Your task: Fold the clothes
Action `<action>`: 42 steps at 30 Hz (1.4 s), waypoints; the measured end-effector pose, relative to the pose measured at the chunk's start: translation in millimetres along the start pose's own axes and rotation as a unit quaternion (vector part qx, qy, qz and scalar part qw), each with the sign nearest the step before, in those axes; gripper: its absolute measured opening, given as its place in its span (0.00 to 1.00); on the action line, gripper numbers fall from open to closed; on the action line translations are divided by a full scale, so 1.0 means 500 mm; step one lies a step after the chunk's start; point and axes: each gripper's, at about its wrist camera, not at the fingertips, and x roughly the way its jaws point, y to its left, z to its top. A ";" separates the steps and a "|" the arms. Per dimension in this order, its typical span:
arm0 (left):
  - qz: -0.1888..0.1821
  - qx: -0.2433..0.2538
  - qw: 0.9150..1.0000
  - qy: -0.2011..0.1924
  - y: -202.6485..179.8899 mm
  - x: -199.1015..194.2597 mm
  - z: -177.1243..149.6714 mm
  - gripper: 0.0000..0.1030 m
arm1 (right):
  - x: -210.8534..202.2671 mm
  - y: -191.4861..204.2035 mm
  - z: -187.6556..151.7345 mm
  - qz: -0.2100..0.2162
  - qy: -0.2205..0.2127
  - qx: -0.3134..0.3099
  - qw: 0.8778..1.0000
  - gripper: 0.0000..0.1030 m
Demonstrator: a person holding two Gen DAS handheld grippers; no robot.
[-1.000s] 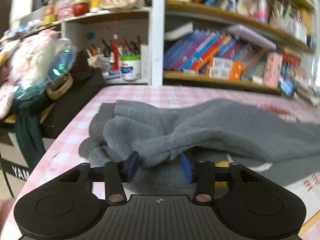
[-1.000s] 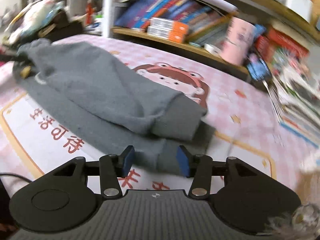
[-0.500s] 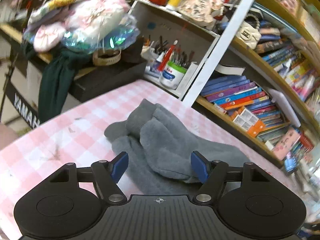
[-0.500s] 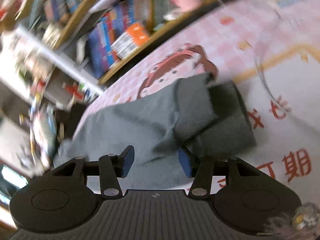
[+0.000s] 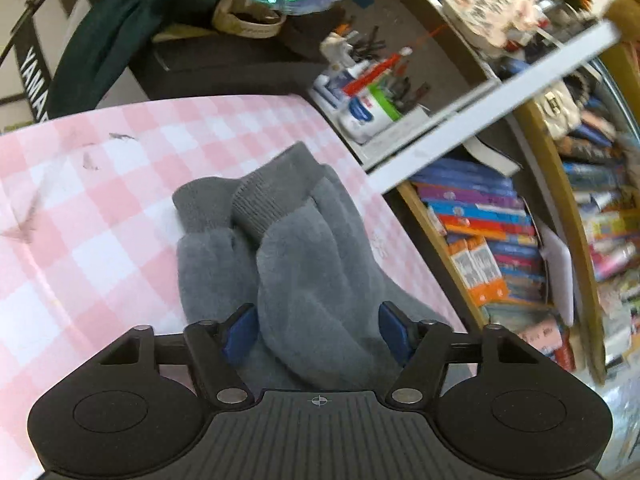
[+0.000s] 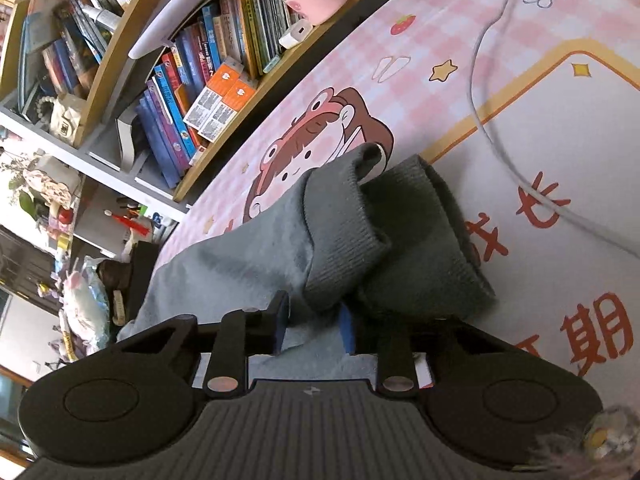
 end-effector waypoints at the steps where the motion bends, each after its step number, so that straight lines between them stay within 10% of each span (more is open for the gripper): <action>1: 0.000 -0.004 1.000 -0.005 0.000 0.002 0.007 0.40 | 0.003 0.002 0.002 -0.004 0.000 -0.006 1.000 0.18; 4: -0.012 0.006 0.999 -0.035 -0.013 -0.010 0.027 0.12 | 0.004 0.022 0.011 -0.018 -0.007 -0.043 0.999 0.13; 7: -0.049 0.043 0.994 -0.085 -0.043 -0.053 0.037 0.07 | -0.049 0.083 0.026 -0.003 -0.084 -0.119 0.989 0.12; 11: -0.075 0.035 0.993 -0.087 -0.016 -0.090 0.034 0.07 | -0.133 0.121 0.018 0.023 -0.136 -0.167 0.976 0.12; 16: -0.016 -0.013 0.999 -0.034 0.072 -0.061 0.001 0.07 | -0.072 0.005 -0.028 -0.061 -0.004 -0.086 0.994 0.12; 20: -0.025 -0.039 0.998 -0.041 0.088 -0.062 -0.006 0.14 | -0.076 -0.010 -0.031 -0.043 -0.027 -0.069 0.996 0.13; 27: -0.010 -0.001 0.999 -0.049 0.022 -0.055 0.023 0.07 | -0.074 0.001 -0.037 -0.049 -0.035 -0.087 0.994 0.14; 32: -0.058 0.096 0.986 -0.126 -0.069 -0.159 0.012 0.06 | -0.075 0.006 -0.037 -0.052 -0.035 -0.094 0.994 0.13; 37: 0.024 0.011 0.998 -0.054 0.051 -0.109 0.000 0.07 | -0.076 0.008 -0.040 -0.052 -0.035 -0.103 0.993 0.14; 42: 0.033 -0.042 0.996 -0.065 0.097 -0.116 -0.020 0.37 | -0.076 0.009 -0.039 -0.054 -0.033 -0.107 0.992 0.14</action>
